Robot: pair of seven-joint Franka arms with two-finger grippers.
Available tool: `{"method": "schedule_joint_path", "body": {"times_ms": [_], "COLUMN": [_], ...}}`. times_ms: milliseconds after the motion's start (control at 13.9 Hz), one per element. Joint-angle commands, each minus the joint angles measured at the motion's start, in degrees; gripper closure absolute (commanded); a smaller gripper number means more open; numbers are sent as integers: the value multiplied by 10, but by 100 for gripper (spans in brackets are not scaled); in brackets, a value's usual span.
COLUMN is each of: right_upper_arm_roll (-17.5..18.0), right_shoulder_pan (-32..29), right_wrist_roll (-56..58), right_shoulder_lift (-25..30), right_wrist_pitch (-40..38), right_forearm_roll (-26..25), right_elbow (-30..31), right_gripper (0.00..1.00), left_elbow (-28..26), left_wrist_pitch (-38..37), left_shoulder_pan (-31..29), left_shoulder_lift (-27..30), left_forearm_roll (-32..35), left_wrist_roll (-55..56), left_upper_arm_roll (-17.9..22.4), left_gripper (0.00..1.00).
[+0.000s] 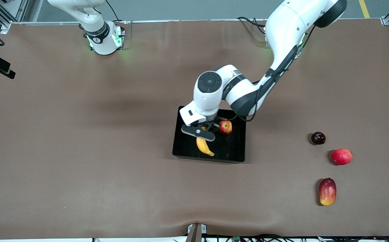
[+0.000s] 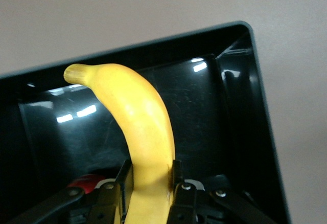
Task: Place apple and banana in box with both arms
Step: 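Lift the banana and carry it over the black box, then lower the banana into the box and open the left gripper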
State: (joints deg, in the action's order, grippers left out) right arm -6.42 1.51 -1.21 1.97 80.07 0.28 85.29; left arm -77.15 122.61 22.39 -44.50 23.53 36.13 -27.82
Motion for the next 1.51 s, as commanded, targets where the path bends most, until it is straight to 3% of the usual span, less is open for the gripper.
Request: {"method": "schedule_joint_path", "body": {"times_ms": [0, 577, 721, 793, 865, 1154, 1442], "right_upper_arm_roll": [-3, -2, -2, -2, -2, -2, -2], "right_shoulder_pan": [2, 3, 4, 4, 4, 5, 6], "right_wrist_roll": [4, 4, 4, 4, 4, 4, 4], "right_shoulder_lift": [4, 3, 3, 3, 3, 3, 4], "right_wrist_pitch": [3, -2, -1, -2, -2, -4, -4], "right_forearm_roll": [5, 6, 6, 6, 6, 6, 6], "right_elbow": [6, 5, 5, 5, 6, 6, 7], "right_gripper": [0, 0, 0, 0, 0, 0, 0], "left_elbow": [24, 20, 21, 20, 20, 20, 17], "left_wrist_pitch": [3, 57, 68, 69, 69, 54, -47], "left_shoulder_pan": [29, 89, 89, 90, 89, 70, -17], "left_shoulder_lift": [-36, -91, -95, -93, -87, -25, 88], "left_forearm_roll": [-6, -4, -3, -3, -2, -4, -7], "left_wrist_roll": [26, 52, 51, 51, 55, 68, 60], "left_upper_arm_roll": [19, 93, 95, 101, 101, 104, 88], "left_gripper": [100, 100, 61, 26, 0, 0, 0]}}
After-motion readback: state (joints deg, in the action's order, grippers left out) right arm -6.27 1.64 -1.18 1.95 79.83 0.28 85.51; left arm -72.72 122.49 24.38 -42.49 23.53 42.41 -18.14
